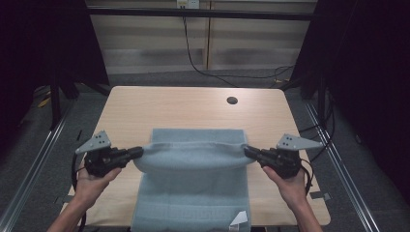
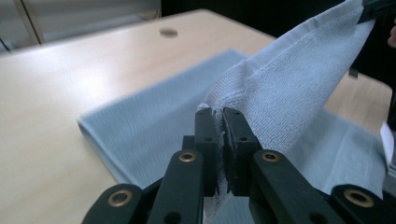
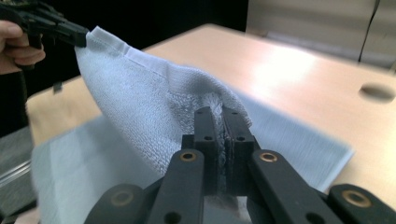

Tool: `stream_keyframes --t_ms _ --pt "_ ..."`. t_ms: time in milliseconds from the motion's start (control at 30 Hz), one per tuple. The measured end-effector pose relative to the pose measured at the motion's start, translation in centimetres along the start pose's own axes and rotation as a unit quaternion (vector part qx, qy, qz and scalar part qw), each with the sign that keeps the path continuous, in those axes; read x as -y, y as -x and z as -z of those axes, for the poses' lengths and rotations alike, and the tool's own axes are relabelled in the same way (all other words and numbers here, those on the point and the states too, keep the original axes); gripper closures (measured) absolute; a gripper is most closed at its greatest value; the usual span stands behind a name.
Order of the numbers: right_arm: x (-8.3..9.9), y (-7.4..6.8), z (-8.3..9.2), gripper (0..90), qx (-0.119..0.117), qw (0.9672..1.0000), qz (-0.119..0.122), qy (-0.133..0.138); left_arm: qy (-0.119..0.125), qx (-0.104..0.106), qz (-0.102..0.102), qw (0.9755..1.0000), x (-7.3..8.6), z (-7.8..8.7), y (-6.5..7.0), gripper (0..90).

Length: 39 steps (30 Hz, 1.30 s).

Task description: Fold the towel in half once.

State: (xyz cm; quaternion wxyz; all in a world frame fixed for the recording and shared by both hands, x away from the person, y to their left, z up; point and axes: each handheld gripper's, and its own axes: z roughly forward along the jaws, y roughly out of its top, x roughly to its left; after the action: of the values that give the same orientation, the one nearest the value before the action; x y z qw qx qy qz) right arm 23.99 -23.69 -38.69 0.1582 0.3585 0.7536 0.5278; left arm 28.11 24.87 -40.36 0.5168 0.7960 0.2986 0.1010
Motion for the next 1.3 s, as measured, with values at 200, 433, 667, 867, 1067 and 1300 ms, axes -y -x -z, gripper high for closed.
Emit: stream_keyframes --t_ms 200,433,667,867,1067,1300 --pt "4.7 -1.3 -0.5 86.3 -0.011 0.9985 -0.013 -0.053 -0.043 0.025 0.030 0.9983 5.1 -1.3 0.9 85.1" --pt "8.7 -2.6 -0.1 83.2 -0.034 0.9928 -0.024 -0.112 -0.078 0.064 0.032 0.9944 8.4 -1.0 2.4 83.3" --pt "9.8 -5.2 2.4 75.2 -0.055 0.9897 -0.021 -0.131 -0.089 0.099 0.029 0.9906 9.6 1.2 4.9 77.0" --pt "9.4 -4.9 4.1 71.7 -0.047 0.9931 -0.029 -0.104 -0.059 0.092 0.018 0.9939 7.9 2.7 4.8 67.2" --pt "7.8 -3.6 1.9 70.8 -0.050 0.9946 -0.022 -0.088 -0.033 0.071 0.025 0.9966 4.6 0.9 1.6 64.2" --pt "6.2 0.4 -3.4 68.3 -0.049 0.9933 -0.032 -0.099 -0.062 0.040 0.058 0.9956 3.5 -5.2 -2.4 63.3"
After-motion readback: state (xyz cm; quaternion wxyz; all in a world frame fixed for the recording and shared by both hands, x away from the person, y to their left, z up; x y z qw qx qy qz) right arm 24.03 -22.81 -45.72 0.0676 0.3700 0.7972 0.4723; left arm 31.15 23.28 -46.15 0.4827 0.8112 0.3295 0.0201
